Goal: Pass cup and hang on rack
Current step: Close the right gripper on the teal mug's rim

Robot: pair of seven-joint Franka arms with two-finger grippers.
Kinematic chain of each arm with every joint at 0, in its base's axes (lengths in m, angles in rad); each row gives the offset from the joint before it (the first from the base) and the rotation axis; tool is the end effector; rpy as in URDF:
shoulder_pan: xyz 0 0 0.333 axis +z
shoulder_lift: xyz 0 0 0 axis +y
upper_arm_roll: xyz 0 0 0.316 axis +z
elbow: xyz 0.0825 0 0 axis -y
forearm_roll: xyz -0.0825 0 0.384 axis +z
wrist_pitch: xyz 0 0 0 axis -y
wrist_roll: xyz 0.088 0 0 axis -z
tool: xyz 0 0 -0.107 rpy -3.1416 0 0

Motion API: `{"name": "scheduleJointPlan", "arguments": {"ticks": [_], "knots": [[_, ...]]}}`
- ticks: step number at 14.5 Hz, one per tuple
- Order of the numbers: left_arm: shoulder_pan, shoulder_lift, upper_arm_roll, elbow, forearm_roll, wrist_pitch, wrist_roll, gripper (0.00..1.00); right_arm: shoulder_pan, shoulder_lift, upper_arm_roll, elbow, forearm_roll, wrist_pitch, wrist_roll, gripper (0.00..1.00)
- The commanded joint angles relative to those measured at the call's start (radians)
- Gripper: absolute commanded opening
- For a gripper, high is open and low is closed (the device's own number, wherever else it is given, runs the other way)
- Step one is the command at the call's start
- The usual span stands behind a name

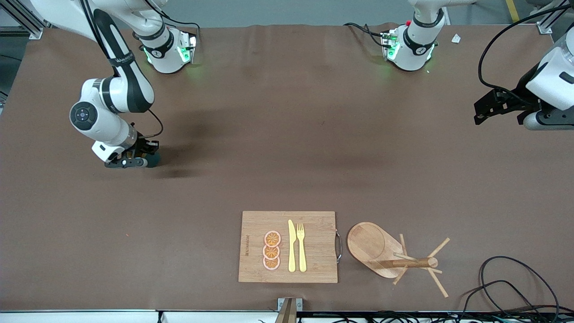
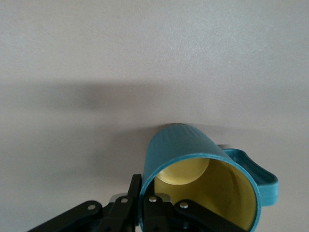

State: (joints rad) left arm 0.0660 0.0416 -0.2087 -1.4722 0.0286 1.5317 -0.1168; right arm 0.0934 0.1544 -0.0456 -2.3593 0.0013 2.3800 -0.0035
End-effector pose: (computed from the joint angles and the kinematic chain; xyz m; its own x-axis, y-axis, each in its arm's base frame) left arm 0.5590 -0.0743 0.6446 0.9995 -0.0244 0.0210 -0.0241 -0.9996 -0.0176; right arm 0.4949 0.0234 0.2526 0.9899 0.0495 -0.1332 0.0507 -0.9987 0.0058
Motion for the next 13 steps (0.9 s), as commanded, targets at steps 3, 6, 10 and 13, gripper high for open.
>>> {"name": "scheduleJointPlan", "arguments": {"ticks": [3,6,10,13], "knots": [[-0.003,-0.002,-0.006,0.006,0.016,-0.001,-0.004,1.0,0.077,-0.044,0.001,0.23,0.014,-0.319,0.182,0.0],[-0.006,0.003,-0.006,0.006,0.016,-0.001,-0.007,1.0,0.204,-0.045,0.001,0.256,0.051,-0.335,0.411,0.0],[-0.006,0.003,-0.006,0.006,0.016,-0.001,-0.007,1.0,0.461,-0.012,0.0,0.299,0.071,-0.275,0.829,0.0],[-0.005,0.003,-0.006,0.006,0.016,-0.001,-0.006,1.0,0.586,0.112,0.0,0.435,0.103,-0.274,1.077,0.0]]}}
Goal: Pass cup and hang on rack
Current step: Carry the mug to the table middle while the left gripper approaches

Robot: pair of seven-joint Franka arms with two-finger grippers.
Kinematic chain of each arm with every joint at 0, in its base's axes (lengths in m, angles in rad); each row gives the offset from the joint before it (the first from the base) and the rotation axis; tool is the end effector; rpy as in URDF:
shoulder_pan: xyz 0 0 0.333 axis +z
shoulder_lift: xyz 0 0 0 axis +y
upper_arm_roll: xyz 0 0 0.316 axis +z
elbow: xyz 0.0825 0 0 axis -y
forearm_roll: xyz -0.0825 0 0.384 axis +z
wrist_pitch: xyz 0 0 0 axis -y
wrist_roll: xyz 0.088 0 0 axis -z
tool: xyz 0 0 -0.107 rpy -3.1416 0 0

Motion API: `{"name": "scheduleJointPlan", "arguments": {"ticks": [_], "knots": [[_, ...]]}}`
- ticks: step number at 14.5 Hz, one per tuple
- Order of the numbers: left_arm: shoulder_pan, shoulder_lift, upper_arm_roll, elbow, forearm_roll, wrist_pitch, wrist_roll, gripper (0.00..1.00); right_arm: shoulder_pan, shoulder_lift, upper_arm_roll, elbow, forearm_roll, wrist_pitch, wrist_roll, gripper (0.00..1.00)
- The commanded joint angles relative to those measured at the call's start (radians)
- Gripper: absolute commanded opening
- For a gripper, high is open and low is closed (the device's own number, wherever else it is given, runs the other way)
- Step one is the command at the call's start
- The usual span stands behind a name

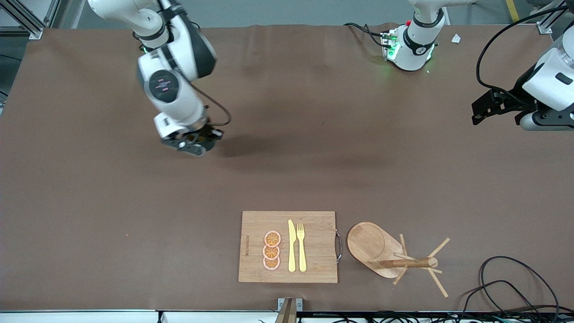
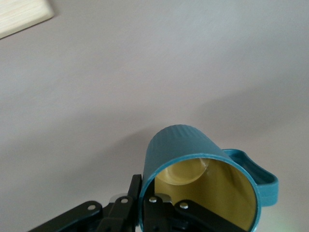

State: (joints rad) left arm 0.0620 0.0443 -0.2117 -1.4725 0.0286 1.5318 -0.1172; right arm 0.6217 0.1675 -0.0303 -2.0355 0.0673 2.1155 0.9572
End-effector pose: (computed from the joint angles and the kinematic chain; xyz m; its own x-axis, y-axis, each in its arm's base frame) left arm 0.5593 -0.0781 0.6430 0.9994 -0.0310 0.0181 -0.0307 -0.9994 -0.0172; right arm 0.4720 0.3212 0.3563 0.9153 -0.3924 -0.0910 -0.3900 -0.9198 0.0437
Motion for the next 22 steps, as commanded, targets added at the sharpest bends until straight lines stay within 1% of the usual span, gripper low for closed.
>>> {"name": "scheduleJointPlan", "arguments": {"ticks": [1,4,7,8,10,14,16,18,22], "knots": [[-0.001,0.0,-0.003,0.006,0.016,-0.001,-0.007,1.0,0.085,0.136,-0.016,0.148,0.067,-0.005,0.17,0.0],[-0.005,0.003,-0.003,0.006,0.016,0.002,-0.01,1.0,0.163,0.254,-0.016,0.248,0.144,0.085,0.343,0.0],[-0.005,0.016,-0.009,0.006,0.016,0.005,-0.01,1.0,0.225,0.389,-0.016,0.404,0.146,0.092,0.512,0.0],[-0.005,0.016,-0.009,0.006,0.014,0.005,-0.01,1.0,0.239,0.424,-0.016,0.441,0.146,0.092,0.567,0.0],[-0.007,0.022,-0.011,0.006,0.013,0.01,-0.007,1.0,0.251,0.457,-0.016,0.478,0.147,0.092,0.679,0.0],[-0.01,0.025,-0.012,0.008,0.007,0.019,-0.009,1.0,0.288,0.466,-0.016,0.494,0.146,0.093,0.839,0.0],[-0.01,0.029,-0.012,0.012,0.007,0.025,-0.007,1.0,0.305,0.48,-0.016,0.515,0.146,0.093,0.883,0.0],[-0.01,0.032,-0.014,0.02,0.007,0.027,-0.01,1.0,0.335,0.518,-0.017,0.564,0.141,0.093,0.936,0.0],[-0.043,0.084,-0.014,0.055,0.01,0.027,-0.01,1.0,0.34,0.604,-0.02,0.641,0.128,0.093,0.942,0.0]]}}
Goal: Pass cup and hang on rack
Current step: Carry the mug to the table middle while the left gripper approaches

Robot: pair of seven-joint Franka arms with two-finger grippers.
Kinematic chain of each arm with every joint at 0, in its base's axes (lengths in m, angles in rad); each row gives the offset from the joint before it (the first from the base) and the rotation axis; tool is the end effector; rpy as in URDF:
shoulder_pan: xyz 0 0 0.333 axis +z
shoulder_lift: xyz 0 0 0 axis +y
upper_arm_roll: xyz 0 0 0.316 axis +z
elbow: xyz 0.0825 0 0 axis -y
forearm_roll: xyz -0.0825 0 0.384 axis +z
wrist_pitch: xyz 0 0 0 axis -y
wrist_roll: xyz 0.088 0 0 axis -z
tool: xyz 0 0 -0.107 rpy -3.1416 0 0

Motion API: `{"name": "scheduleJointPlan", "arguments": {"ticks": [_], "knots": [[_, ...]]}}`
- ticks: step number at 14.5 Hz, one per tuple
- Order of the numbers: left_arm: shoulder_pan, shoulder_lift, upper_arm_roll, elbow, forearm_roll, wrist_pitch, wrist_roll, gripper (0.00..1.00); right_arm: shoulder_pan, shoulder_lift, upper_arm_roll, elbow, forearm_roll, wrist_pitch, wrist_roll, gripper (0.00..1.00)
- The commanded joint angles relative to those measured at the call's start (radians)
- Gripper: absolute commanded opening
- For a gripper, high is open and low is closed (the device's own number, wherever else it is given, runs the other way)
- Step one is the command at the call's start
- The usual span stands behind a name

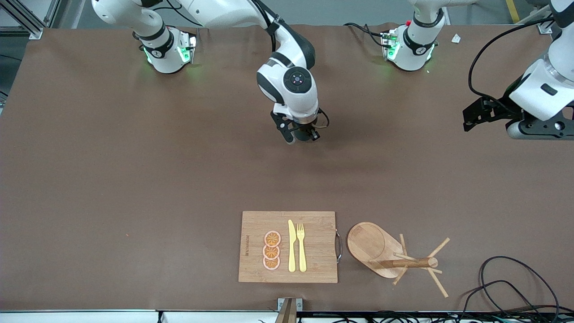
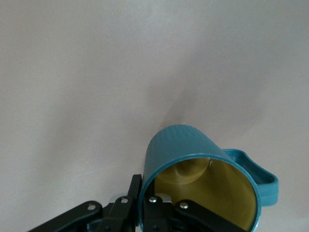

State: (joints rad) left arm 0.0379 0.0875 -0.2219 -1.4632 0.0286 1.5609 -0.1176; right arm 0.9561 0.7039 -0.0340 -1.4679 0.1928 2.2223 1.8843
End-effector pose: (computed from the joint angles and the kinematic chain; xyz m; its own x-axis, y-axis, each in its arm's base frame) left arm 0.5724 -0.0972 0.6259 0.9978 -0.0650 0.0133 -0.0649 -0.9979 -0.0078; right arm 0.4292 0.5836 0.2696 0.4780 -0.8666 -0.1434 -0.8756 -0.4830 0.0002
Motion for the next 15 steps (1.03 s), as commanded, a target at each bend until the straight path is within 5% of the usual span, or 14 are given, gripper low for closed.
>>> {"name": "scheduleJointPlan", "arguments": {"ticks": [1,13,14,15], "knots": [[-0.039,0.058,-0.002,0.061,0.011,-0.002,-0.011,1.0,0.006,0.087,-0.018,0.092,-0.007,-0.012,0.012,0.0],[-0.087,0.098,-0.025,0.093,0.007,0.019,-0.093,1.0,-0.036,0.121,-0.021,0.173,-0.016,-0.047,0.007,0.0],[-0.088,0.098,-0.028,0.093,0.007,0.019,-0.094,1.0,-0.036,0.121,-0.021,0.173,-0.024,-0.052,0.007,0.04],[-0.087,0.097,-0.037,0.093,0.007,0.018,-0.094,1.0,-0.036,0.121,-0.021,0.173,-0.032,-0.053,0.004,0.23]]}}
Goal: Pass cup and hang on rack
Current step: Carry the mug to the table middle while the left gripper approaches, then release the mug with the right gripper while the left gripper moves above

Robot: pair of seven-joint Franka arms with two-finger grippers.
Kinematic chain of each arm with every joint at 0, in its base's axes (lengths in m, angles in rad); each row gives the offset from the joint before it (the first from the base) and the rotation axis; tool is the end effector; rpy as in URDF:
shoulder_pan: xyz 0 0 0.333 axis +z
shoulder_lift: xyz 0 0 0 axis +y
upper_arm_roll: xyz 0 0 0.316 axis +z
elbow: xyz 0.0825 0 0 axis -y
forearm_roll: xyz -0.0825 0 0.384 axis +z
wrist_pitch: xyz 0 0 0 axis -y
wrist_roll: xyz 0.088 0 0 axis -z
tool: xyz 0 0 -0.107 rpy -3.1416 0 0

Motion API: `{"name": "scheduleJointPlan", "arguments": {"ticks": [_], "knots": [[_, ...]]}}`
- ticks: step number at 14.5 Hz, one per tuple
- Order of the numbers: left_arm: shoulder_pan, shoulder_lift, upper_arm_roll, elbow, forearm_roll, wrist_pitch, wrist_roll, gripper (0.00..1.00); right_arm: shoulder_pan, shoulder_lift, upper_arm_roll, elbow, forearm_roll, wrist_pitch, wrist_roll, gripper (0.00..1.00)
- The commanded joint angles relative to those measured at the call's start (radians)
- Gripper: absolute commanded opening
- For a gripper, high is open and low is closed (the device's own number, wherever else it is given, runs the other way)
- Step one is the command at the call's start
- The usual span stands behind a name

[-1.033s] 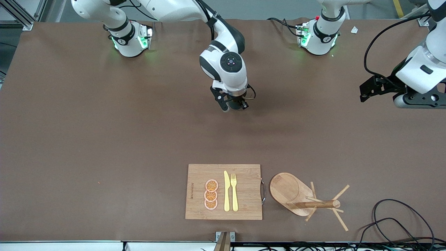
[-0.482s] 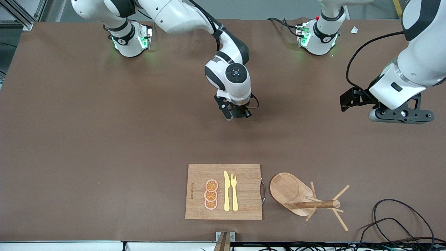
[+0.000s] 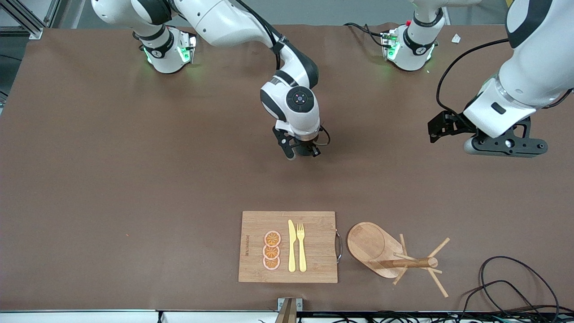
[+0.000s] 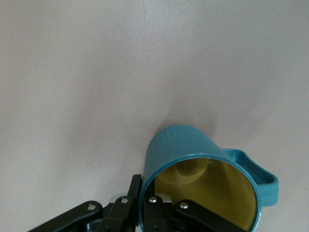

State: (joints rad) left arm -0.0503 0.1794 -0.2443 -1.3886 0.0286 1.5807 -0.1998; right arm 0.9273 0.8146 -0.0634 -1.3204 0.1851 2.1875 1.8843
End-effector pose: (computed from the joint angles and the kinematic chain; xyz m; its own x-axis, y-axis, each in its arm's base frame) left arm 0.5880 -0.1603 0.6097 0.9958 -0.0904 0.0147 -0.0907 -0.9957 0.0178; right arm 0.4727 0.5810 0.2530 0.4490 -0.8854 -0.1202 -0.8926 -0.4507 -0.0136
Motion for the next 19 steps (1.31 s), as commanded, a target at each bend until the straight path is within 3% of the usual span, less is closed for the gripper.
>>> {"name": "scheduleJointPlan", "arguments": {"ticks": [1,2,3,5,9,12,15,19], "knots": [[0.003,0.003,-0.022,0.017,0.01,-0.002,-0.024,1.0,-0.01,0.009,0.008,0.023,-0.036,-0.028,-0.001,0.62],[0.003,0.002,-0.03,0.013,0.016,-0.002,-0.039,1.0,-0.01,0.009,0.008,0.023,-0.045,-0.029,-0.001,0.77],[0.003,0.002,-0.044,0.011,0.017,-0.004,-0.059,1.0,-0.005,0.009,0.008,0.023,-0.052,-0.029,0.001,1.0],[-0.003,0.002,-0.058,0.011,0.02,-0.002,-0.088,1.0,-0.005,-0.002,0.011,0.023,-0.094,-0.052,-0.014,1.0],[-0.045,0.005,-0.059,0.005,0.02,-0.001,-0.137,1.0,-0.067,-0.109,0.02,0.027,-0.043,-0.182,-0.071,1.0],[-0.077,-0.001,-0.059,-0.023,0.02,0.001,-0.185,1.0,-0.106,-0.213,0.01,0.009,-0.045,-0.316,-0.284,1.0],[-0.101,-0.027,-0.076,-0.075,0.024,0.015,-0.268,1.0,-0.214,-0.32,0.008,-0.008,-0.056,-0.457,-0.547,1.0],[-0.111,-0.047,-0.179,-0.161,0.091,0.053,-0.461,1.0,-0.3,-0.422,-0.006,-0.031,-0.202,-0.596,-0.914,1.0]]}}
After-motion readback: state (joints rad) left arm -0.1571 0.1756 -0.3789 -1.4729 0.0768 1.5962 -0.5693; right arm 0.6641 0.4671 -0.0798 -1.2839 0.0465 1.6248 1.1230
